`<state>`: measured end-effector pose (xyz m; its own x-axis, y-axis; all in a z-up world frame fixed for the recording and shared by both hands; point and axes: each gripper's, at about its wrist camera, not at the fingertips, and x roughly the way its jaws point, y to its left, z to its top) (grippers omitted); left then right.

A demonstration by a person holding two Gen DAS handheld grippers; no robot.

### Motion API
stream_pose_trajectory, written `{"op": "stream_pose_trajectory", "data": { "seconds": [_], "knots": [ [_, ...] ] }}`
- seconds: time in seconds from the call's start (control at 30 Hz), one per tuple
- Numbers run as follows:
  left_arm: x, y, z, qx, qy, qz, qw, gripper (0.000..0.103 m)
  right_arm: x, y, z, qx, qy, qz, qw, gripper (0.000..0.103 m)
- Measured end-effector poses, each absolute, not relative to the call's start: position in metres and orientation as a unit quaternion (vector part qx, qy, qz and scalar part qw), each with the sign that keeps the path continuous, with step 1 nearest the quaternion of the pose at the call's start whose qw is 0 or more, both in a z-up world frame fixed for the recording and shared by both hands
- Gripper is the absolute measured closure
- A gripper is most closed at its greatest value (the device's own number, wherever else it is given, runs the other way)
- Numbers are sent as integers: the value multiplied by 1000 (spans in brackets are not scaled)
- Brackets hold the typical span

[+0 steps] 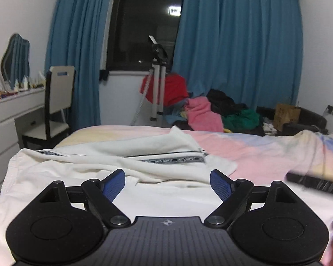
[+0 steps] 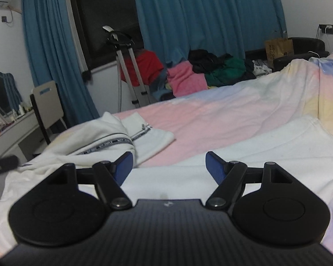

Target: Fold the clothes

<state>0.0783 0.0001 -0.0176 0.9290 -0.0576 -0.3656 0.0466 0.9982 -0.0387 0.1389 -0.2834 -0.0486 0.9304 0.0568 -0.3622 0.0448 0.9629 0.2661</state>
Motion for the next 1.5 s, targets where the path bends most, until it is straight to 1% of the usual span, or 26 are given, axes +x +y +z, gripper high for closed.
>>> {"op": "stream_pose_trajectory", "data": {
  "seconds": [0.07, 0.17, 0.3, 0.4, 0.43, 0.5, 0.53, 0.57, 0.6, 0.67, 0.73, 0.87, 0.97, 1.1, 1.17, 1.3, 1.33, 1.37, 1.43, 1.5],
  "knots": [
    [83, 2, -35, -13, 196, -24, 980, 18, 138, -280, -49, 132, 175, 3, 976, 29],
    [91, 3, -46, -3, 214, -31, 976, 18, 140, -275, -50, 127, 165, 6, 978, 29],
    [90, 6, -48, -14, 200, -33, 979, 16, 144, -270, -53, 117, 157, 12, 981, 29],
    [87, 9, -50, -25, 204, -30, 978, 15, 145, -268, -55, 120, 156, 17, 980, 30],
    [86, 10, -50, -28, 206, -28, 978, 15, 145, -268, -56, 125, 157, 17, 979, 34],
    [85, 12, -50, -29, 210, -23, 977, 15, 145, -271, -57, 138, 162, 18, 977, 37],
    [83, 11, -51, -26, 208, -21, 977, 15, 146, -273, -59, 150, 169, 18, 974, 45],
    [82, 10, -51, -23, 207, -22, 978, 15, 147, -276, -62, 164, 177, 18, 970, 50],
    [81, 10, -51, -19, 206, -22, 978, 15, 149, -279, -65, 178, 186, 18, 966, 51],
    [77, 8, -52, -14, 202, -16, 979, 14, 151, -284, -71, 206, 203, 18, 957, 63],
    [75, 7, -56, -19, 208, -15, 978, 13, 164, -290, -82, 246, 228, 29, 942, 64],
    [78, 3, -63, -44, 227, -8, 973, 13, 220, -298, -106, 289, 286, 36, 913, 63],
    [89, 7, -71, -58, 231, -10, 971, 13, 261, -313, -129, 378, 288, 15, 880, 63],
    [107, 13, -82, -75, 237, -17, 968, 13, 322, -313, -156, 450, 298, 14, 842, 63],
    [120, 17, -89, -104, 257, -31, 960, 13, 348, -302, -161, 444, 294, 18, 846, 62],
    [132, 22, -106, -125, 275, -56, 952, 13, 388, -279, -162, 412, 276, 5, 868, 62],
    [135, 23, -108, -131, 279, -59, 950, 13, 396, -275, -162, 402, 274, -1, 874, 70],
    [137, 25, -111, -137, 282, -62, 947, 13, 402, -271, -158, 382, 276, -11, 882, 90],
    [141, 28, -114, -149, 289, -66, 943, 13, 409, -265, -148, 343, 281, -26, 896, 92],
    [140, 31, -114, -158, 288, -64, 942, 13, 406, -269, -135, 324, 264, -21, 908, 93]
  ]
}}
